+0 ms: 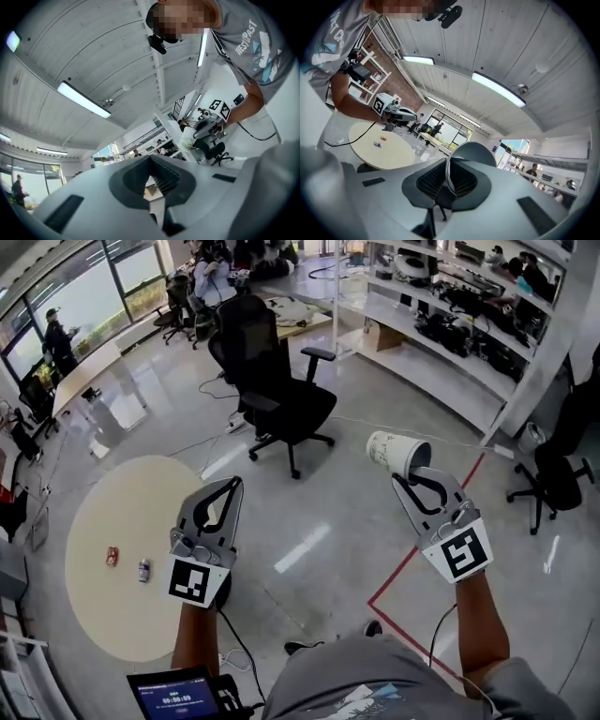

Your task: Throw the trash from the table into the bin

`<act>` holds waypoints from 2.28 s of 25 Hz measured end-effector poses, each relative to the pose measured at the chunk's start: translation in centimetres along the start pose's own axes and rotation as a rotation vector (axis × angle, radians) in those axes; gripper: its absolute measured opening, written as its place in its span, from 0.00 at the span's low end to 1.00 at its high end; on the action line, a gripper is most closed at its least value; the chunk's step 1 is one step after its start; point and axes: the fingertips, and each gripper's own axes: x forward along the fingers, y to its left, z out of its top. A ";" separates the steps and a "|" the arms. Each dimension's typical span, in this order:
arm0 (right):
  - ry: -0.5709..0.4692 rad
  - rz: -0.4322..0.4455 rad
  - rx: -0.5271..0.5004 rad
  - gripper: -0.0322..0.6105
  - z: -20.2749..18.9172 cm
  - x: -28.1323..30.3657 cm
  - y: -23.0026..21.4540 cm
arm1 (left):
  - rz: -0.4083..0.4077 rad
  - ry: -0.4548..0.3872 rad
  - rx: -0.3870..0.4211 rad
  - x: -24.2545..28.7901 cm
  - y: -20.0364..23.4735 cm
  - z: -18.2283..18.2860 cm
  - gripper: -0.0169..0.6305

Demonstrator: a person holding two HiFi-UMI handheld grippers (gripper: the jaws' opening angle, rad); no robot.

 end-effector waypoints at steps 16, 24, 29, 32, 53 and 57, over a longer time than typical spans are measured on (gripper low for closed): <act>0.414 -0.286 0.275 0.10 -34.8 -26.5 -16.2 | -0.351 -0.034 -0.113 29.0 -28.3 -2.9 0.09; 0.565 -0.284 0.351 0.10 -47.9 -30.3 -18.8 | -0.433 0.029 -0.113 33.8 -34.1 -4.7 0.09; 0.656 -0.249 0.387 0.10 -54.7 -31.1 -20.2 | -0.423 0.052 -0.102 34.3 -35.1 -4.6 0.09; 0.699 -0.228 0.403 0.10 -57.3 -31.0 -20.6 | -0.409 0.070 -0.094 33.7 -34.7 -4.5 0.09; 0.789 -0.199 0.566 0.21 -64.5 -31.1 -21.7 | -0.365 0.112 -0.076 31.9 -33.5 -5.4 0.09; 0.779 -0.201 0.546 0.21 -64.1 -31.0 -21.7 | -0.363 0.120 -0.078 31.6 -33.7 -5.7 0.09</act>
